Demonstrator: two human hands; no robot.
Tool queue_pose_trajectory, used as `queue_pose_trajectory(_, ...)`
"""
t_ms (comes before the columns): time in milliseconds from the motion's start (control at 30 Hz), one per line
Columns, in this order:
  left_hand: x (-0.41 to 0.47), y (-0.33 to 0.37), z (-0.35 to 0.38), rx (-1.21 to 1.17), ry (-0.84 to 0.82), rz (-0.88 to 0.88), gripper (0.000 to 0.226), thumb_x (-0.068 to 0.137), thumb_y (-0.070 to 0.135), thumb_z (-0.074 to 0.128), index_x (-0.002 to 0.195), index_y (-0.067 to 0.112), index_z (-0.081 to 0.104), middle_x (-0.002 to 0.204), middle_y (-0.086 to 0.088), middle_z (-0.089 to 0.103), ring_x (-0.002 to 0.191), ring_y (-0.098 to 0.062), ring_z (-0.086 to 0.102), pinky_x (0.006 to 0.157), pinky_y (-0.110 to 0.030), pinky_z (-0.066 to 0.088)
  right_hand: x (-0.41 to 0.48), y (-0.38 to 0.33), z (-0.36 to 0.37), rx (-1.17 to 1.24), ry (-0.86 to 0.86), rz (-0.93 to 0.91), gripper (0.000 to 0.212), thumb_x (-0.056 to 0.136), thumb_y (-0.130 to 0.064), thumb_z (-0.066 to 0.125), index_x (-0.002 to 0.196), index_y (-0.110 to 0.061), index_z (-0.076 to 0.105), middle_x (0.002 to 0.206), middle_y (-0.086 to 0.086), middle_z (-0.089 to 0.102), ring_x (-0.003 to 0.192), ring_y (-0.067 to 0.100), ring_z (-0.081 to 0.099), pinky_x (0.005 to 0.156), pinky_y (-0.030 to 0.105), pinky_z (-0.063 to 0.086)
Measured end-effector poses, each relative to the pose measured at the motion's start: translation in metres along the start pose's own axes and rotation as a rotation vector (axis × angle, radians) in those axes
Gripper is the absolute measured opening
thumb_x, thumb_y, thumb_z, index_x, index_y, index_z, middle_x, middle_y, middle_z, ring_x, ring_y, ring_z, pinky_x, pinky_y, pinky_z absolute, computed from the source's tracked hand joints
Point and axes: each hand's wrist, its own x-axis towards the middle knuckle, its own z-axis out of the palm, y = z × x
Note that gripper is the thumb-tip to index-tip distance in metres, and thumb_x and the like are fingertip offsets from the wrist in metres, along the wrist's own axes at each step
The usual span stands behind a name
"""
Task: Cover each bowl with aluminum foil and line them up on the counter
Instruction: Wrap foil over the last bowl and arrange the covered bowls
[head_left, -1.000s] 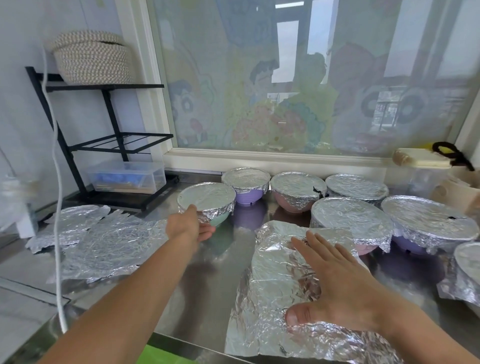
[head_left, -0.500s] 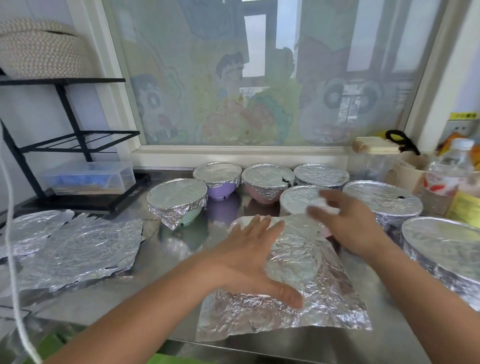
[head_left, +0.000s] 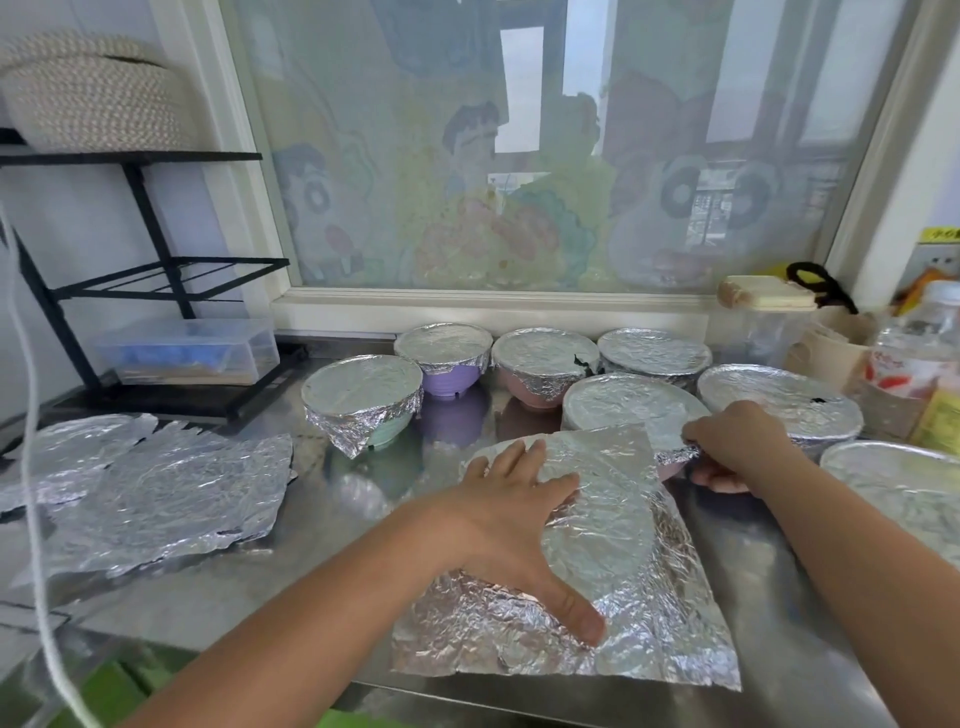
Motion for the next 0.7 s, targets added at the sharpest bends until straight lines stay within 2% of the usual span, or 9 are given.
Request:
queue_pose_trajectory(100,-0.003,0.001,0.002,0.002,0.005,0.011,0.130,0.055,0.082,0.068,0.151,0.040,-0.009,0.157,0.006,-0.028,0.143,-0.019,-0.029,0.117,-0.054,-0.009,0.003,-0.004,0.004,0.118,-0.078,0.041,0.011,0.086,-0.003,0.050,0.085,0.005,0.057,0.067,0.026,0.070,0.044,0.025,0.065,0.047,0.030,0.053)
queue_pose_trajectory(200,-0.008,0.004,0.005,-0.011,0.019,0.032,0.129,0.056,0.082,0.068,0.151,0.039,-0.009,0.157,0.007,-0.029,0.143,-0.019,-0.029,0.117,-0.054,-0.010,0.002,-0.015,0.008,0.145,-0.158,0.042,0.010,0.091,0.001,0.051,0.082,0.003,0.054,0.046,0.015,0.062,0.033,0.019,0.059,0.035,0.023,0.047)
queue_pose_trajectory(300,-0.014,0.006,0.009,-0.025,0.044,0.052,0.128,0.058,0.079,0.069,0.151,0.037,-0.008,0.157,0.004,-0.029,0.143,-0.019,-0.030,0.116,-0.051,-0.013,0.001,-0.028,0.017,0.120,-0.225,0.035,0.023,0.089,0.004,0.049,0.068,-0.004,0.049,0.034,0.005,0.044,0.023,0.014,0.043,0.035,0.019,0.043)
queue_pose_trajectory(367,-0.017,0.007,0.012,-0.015,0.070,0.070,0.127,0.059,0.079,0.069,0.151,0.036,-0.007,0.158,0.002,-0.027,0.143,-0.019,-0.029,0.117,-0.051,-0.011,0.004,-0.036,0.024,0.041,-0.239,0.025,0.023,0.088,0.001,0.053,0.067,-0.007,0.049,0.043,0.006,0.043,0.030,0.013,0.037,0.042,0.018,0.040)
queue_pose_trajectory(433,-0.019,0.007,0.013,-0.019,0.089,0.078,0.126,0.060,0.079,0.069,0.152,0.035,-0.005,0.159,0.000,-0.025,0.144,-0.020,-0.028,0.117,-0.052,-0.010,0.008,-0.044,0.033,-0.020,-0.233,-0.009,0.010,0.085,-0.006,0.063,0.076,-0.003,0.058,0.064,0.012,0.054,0.046,0.015,0.041,0.052,0.020,0.036)
queue_pose_trajectory(467,-0.019,0.007,0.014,-0.027,0.095,0.080,0.125,0.060,0.078,0.069,0.152,0.035,-0.004,0.159,0.000,-0.025,0.144,-0.020,-0.028,0.117,-0.052,-0.010,0.008,-0.049,0.038,-0.059,-0.246,-0.031,0.011,0.084,-0.009,0.066,0.084,0.000,0.062,0.075,0.013,0.061,0.053,0.016,0.045,0.054,0.020,0.036)
queue_pose_trajectory(567,-0.019,0.007,0.015,-0.032,0.104,0.083,0.123,0.062,0.078,0.068,0.152,0.034,-0.005,0.158,-0.001,-0.026,0.143,-0.020,-0.029,0.117,-0.052,-0.011,0.009,-0.065,0.052,-0.181,-0.379,-0.081,0.027,0.089,-0.015,0.066,0.110,0.002,0.066,0.101,0.014,0.073,0.071,0.017,0.065,0.061,0.025,0.050)
queue_pose_trajectory(633,-0.019,0.006,0.015,-0.030,0.106,0.088,0.123,0.063,0.078,0.067,0.152,0.034,-0.005,0.158,-0.001,-0.026,0.143,-0.021,-0.030,0.117,-0.052,-0.012,-0.002,-0.077,0.058,-0.206,-0.465,-0.130,0.026,0.094,-0.015,0.061,0.114,0.002,0.063,0.103,0.015,0.071,0.060,0.014,0.068,0.045,0.018,0.048)
queue_pose_trajectory(700,-0.020,0.005,0.015,-0.026,0.111,0.095,0.121,0.063,0.078,0.066,0.152,0.034,-0.004,0.159,-0.002,-0.025,0.143,-0.020,-0.030,0.117,-0.052,-0.012,-0.012,-0.085,0.064,-0.215,-0.546,-0.158,0.026,0.096,-0.023,0.060,0.112,-0.003,0.065,0.088,0.006,0.067,0.048,0.007,0.061,0.033,0.010,0.035)
